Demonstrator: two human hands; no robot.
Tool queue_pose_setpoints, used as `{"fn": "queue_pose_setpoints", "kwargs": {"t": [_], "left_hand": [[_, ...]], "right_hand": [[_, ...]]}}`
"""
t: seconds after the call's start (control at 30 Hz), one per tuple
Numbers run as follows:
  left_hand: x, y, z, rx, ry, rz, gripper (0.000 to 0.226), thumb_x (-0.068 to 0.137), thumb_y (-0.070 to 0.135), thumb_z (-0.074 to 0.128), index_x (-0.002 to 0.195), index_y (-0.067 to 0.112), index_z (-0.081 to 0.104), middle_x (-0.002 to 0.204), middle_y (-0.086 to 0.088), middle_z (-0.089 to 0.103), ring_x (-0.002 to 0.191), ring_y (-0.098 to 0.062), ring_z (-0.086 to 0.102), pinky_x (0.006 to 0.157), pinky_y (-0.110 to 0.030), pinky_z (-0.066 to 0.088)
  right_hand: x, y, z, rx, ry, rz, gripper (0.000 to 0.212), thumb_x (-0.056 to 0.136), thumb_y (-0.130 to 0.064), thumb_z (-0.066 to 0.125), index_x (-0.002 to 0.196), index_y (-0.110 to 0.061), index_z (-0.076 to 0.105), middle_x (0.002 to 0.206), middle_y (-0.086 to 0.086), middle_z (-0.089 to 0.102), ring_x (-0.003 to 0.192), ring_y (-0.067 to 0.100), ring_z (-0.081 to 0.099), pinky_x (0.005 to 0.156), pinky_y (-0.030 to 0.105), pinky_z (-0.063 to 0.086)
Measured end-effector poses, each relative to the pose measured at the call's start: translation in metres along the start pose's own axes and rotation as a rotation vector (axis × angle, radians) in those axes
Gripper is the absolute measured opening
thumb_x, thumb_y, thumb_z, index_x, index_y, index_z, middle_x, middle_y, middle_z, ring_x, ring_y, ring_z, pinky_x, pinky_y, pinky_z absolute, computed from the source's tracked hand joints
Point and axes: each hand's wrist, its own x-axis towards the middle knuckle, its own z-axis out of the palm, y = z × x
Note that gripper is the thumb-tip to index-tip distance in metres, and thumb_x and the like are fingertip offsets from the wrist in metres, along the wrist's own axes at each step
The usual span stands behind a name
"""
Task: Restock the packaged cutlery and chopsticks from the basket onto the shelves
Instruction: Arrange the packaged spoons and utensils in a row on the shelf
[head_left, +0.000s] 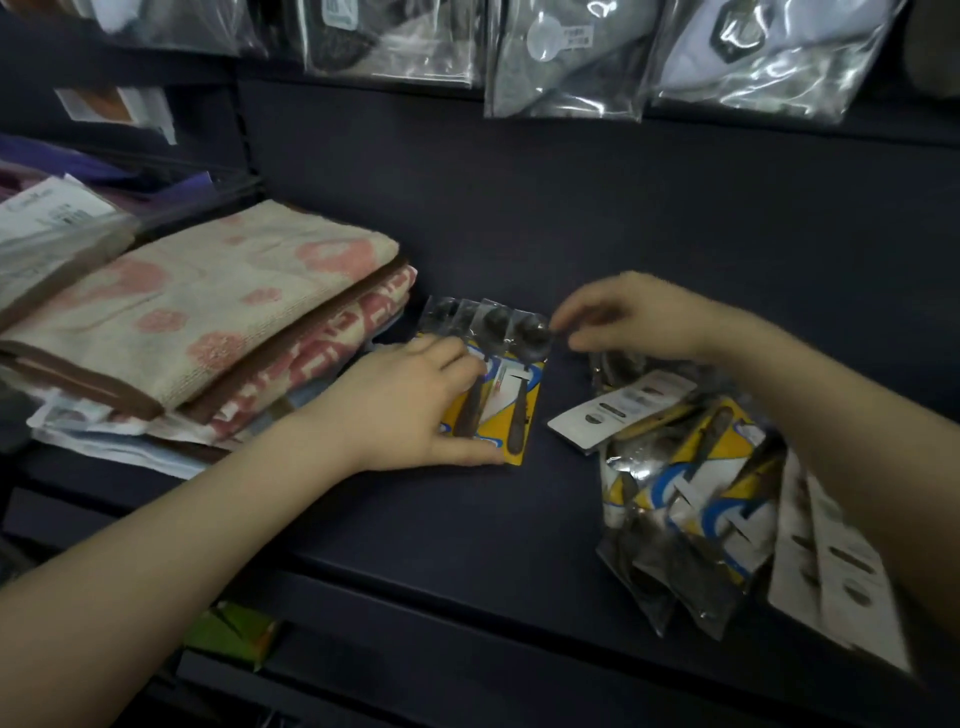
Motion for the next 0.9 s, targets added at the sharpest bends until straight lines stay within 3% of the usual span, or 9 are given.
{"fn": "queue_pose_setpoints", "kwargs": {"t": [0.07, 0.13, 0.27, 0.4, 0.6, 0.7, 0.77, 0.83, 0.9], "left_hand": [[0.005, 0.013, -0.006, -0.093, 0.095, 0.013, 0.083, 0.063, 0.079, 0.028, 0.123, 0.024, 0.047, 0.119, 0.003, 0.054, 0.108, -0.019, 0.053, 0.082, -0.033, 0.045], [0.014, 0.027, -0.009, -0.120, 0.137, 0.034, 0.079, 0.065, 0.077, 0.029, 0.124, 0.027, 0.047, 0.119, 0.008, 0.054, 0.104, -0.017, 0.057, 0.078, -0.034, 0.049], [0.027, 0.046, -0.013, -0.325, 0.249, 0.088, 0.059, 0.075, 0.064, 0.041, 0.114, 0.022, 0.056, 0.109, 0.006, 0.059, 0.091, -0.015, 0.062, 0.074, -0.038, 0.053], [0.024, 0.053, -0.020, -0.680, 0.488, 0.009, 0.041, 0.078, 0.045, 0.048, 0.112, 0.024, 0.055, 0.098, 0.008, 0.060, 0.086, -0.006, 0.060, 0.077, -0.028, 0.052], [0.032, 0.061, -0.025, -1.012, 0.453, -0.157, 0.049, 0.069, 0.052, 0.052, 0.114, 0.034, 0.044, 0.111, 0.015, 0.054, 0.099, 0.001, 0.055, 0.083, -0.019, 0.048], [0.047, 0.065, -0.025, -0.939, 0.410, -0.171, 0.056, 0.080, 0.040, 0.058, 0.130, 0.022, 0.039, 0.129, 0.007, 0.049, 0.118, -0.004, 0.047, 0.099, -0.027, 0.042], [0.060, 0.068, -0.029, -0.929, 0.408, -0.161, 0.053, 0.088, 0.032, 0.054, 0.136, 0.020, 0.034, 0.139, 0.003, 0.043, 0.127, -0.006, 0.040, 0.106, -0.030, 0.036], [0.073, 0.073, -0.038, -1.007, 0.420, -0.131, 0.048, 0.091, 0.032, 0.050, 0.135, 0.021, 0.037, 0.138, 0.003, 0.045, 0.127, -0.006, 0.042, 0.107, -0.032, 0.036], [0.085, 0.076, -0.045, -0.985, 0.399, -0.104, 0.040, 0.090, 0.033, 0.049, 0.128, 0.022, 0.046, 0.127, 0.004, 0.055, 0.116, -0.006, 0.052, 0.099, -0.032, 0.043]], "right_hand": [[-0.037, 0.004, -0.010, -0.083, -0.328, 0.036, 0.036, 0.078, -0.024, 0.072, 0.113, -0.025, 0.063, 0.105, -0.012, 0.065, 0.095, 0.005, 0.060, 0.086, 0.020, 0.047], [-0.054, 0.014, -0.001, -0.262, -0.374, 0.018, 0.046, 0.076, -0.033, 0.073, 0.119, -0.029, 0.059, 0.115, -0.011, 0.062, 0.104, 0.007, 0.058, 0.093, 0.026, 0.046], [-0.059, 0.019, 0.027, -0.538, -0.061, -0.219, 0.038, 0.085, -0.043, 0.057, 0.118, -0.023, 0.061, 0.111, -0.001, 0.065, 0.104, 0.019, 0.059, 0.089, 0.036, 0.047], [-0.058, 0.020, 0.037, -0.668, 0.289, -0.421, 0.033, 0.081, -0.029, 0.039, 0.083, -0.021, 0.071, 0.072, -0.004, 0.068, 0.072, 0.022, 0.067, 0.061, 0.027, 0.047], [-0.060, 0.000, -0.002, 0.037, 0.730, -0.219, 0.016, 0.084, -0.016, 0.060, 0.084, -0.001, 0.066, 0.077, 0.016, 0.066, 0.073, 0.028, 0.059, 0.069, 0.031, 0.042], [-0.058, -0.008, -0.015, 0.381, 0.748, -0.150, 0.014, 0.079, -0.005, 0.067, 0.083, 0.007, 0.060, 0.075, 0.022, 0.062, 0.068, 0.019, 0.055, 0.070, 0.034, 0.049], [-0.060, -0.009, -0.021, 0.654, 0.722, -0.162, 0.009, 0.079, 0.005, 0.064, 0.078, -0.002, 0.059, 0.065, 0.004, 0.063, 0.062, 0.006, 0.058, 0.063, 0.024, 0.051], [-0.063, -0.006, -0.025, 0.894, 0.667, -0.189, 0.017, 0.081, 0.008, 0.061, 0.080, -0.009, 0.057, 0.061, -0.005, 0.067, 0.058, 0.003, 0.063, 0.057, 0.018, 0.051], [-0.065, -0.004, -0.028, 1.013, 0.620, -0.204, 0.011, 0.078, 0.001, 0.063, 0.084, -0.007, 0.059, 0.070, 0.002, 0.069, 0.066, 0.014, 0.066, 0.062, 0.024, 0.053]]}}
